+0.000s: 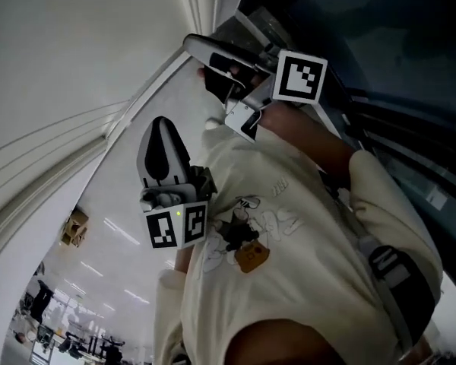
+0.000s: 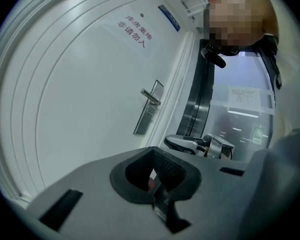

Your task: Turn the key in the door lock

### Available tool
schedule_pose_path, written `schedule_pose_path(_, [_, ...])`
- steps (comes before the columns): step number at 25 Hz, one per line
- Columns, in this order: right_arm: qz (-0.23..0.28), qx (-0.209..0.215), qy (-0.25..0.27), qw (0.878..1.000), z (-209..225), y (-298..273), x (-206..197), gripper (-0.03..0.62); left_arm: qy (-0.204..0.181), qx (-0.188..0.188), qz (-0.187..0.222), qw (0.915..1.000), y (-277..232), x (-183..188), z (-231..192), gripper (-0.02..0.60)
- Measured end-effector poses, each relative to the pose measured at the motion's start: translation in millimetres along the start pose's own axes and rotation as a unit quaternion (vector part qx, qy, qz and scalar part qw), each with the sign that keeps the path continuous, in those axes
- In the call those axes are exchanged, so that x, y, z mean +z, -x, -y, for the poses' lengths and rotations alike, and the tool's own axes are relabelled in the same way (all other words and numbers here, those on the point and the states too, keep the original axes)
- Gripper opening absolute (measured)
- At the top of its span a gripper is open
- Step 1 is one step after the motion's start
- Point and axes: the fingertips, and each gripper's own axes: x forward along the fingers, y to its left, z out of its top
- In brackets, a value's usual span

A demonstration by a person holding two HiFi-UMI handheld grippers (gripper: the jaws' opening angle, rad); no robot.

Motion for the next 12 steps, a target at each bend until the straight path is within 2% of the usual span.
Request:
schedule_pose_path(5, [-0.034, -0.005, -0.016, 0.999, -18, 49, -48, 0.028, 0.005, -0.010, -0.021, 0.9997, 63, -26, 29, 0.005])
schedule_pose_path(9, [-0.077, 0.018, -0.041, 0.996, -10, 52, -60, 0.028, -0.012, -0.014, -0.001, 0.9998, 63, -17, 40, 0.005])
schedule_pose_path(12, [-0.093, 0.039, -0.067, 0.993, -22, 78, -62, 0.028, -0.014, -0.017, 0.005, 0.9997, 53, -15, 50, 0.005])
